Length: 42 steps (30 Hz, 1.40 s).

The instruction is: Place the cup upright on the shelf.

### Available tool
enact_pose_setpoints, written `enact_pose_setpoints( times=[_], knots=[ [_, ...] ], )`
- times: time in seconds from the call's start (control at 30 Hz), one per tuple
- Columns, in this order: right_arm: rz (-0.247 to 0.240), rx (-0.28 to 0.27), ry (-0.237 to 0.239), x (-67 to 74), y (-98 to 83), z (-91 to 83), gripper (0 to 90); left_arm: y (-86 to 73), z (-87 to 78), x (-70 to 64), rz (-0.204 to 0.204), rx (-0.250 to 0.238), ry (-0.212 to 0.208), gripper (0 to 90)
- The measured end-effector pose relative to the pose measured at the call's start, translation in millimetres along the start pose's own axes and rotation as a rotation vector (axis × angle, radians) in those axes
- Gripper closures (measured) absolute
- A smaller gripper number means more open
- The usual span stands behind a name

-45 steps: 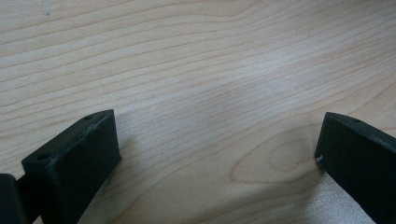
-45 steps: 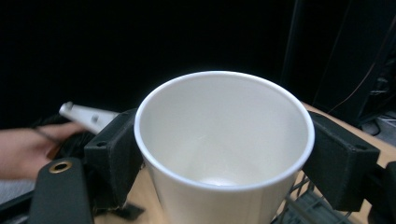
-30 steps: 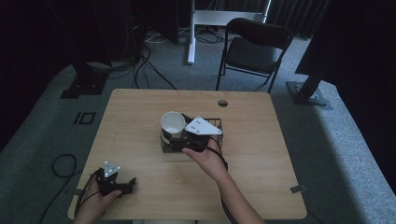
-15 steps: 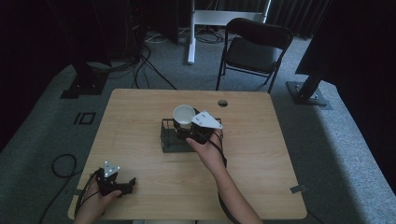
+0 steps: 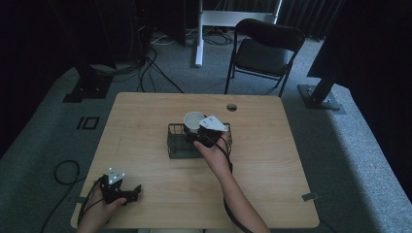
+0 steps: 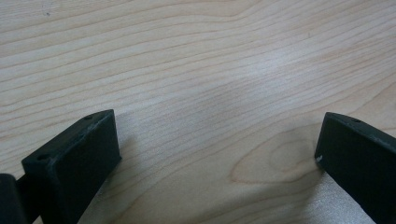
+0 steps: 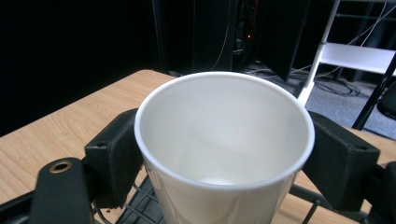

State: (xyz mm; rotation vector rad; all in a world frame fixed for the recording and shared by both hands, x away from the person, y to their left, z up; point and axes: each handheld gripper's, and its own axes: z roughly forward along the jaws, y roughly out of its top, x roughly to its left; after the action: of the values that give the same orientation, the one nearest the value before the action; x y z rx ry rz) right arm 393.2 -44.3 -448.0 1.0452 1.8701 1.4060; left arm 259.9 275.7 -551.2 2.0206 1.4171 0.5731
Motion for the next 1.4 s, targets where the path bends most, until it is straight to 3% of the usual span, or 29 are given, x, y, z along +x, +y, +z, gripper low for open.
enact_pose_setpoints(
  times=[0.27,0.6,1.1,1.2,1.4],
  knots=[
    [0.002,0.022,-0.004,-1.0,-5.2,4.0,19.4,0.0,0.0,0.1,0.001,0.001,0.000,0.1],
    [0.004,0.073,0.024,0.5,-16.1,11.1,19.4,0.0,0.0,0.1,0.001,0.001,0.000,0.1],
    [0.007,0.078,0.051,-1.1,-18.6,10.3,18.7,0.0,0.0,0.1,0.001,0.001,0.000,0.1],
    [-0.008,0.078,0.054,-0.6,-18.2,9.4,12.9,0.0,0.0,0.1,0.001,0.001,0.000,0.1],
    [0.006,0.070,0.070,-2.6,-17.8,5.5,12.1,0.0,0.0,0.1,0.001,0.001,0.000,0.1]
  ],
)
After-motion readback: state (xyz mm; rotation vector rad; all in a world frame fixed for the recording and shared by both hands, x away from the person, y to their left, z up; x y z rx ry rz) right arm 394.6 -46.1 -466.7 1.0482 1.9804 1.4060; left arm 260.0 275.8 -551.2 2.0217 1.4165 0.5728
